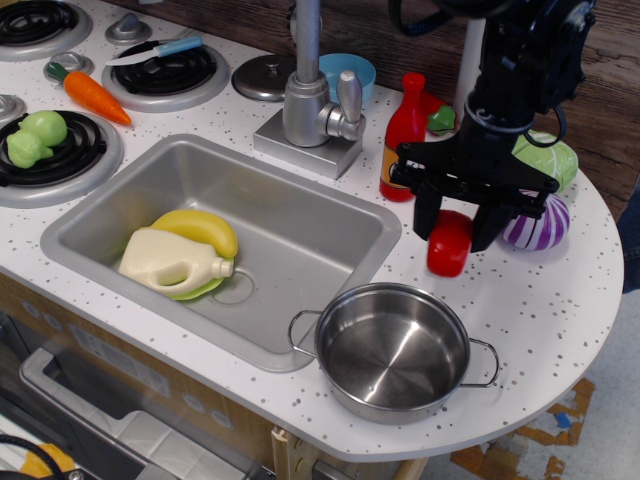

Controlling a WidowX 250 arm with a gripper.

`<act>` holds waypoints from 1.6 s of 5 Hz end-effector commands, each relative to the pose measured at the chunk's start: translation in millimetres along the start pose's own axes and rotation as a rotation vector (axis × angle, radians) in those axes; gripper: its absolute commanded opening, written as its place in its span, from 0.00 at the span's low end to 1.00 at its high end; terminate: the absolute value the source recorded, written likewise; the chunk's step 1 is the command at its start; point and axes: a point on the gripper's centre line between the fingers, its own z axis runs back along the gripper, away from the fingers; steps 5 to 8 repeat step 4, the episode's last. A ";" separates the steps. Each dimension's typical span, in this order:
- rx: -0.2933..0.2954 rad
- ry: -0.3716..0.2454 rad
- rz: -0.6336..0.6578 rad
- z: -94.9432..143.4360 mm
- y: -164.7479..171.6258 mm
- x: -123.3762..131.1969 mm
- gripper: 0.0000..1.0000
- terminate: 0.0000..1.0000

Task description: Take sushi out of pan

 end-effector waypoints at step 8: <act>-0.095 -0.094 0.023 -5.1 -8.3 6.0 1.00 1.00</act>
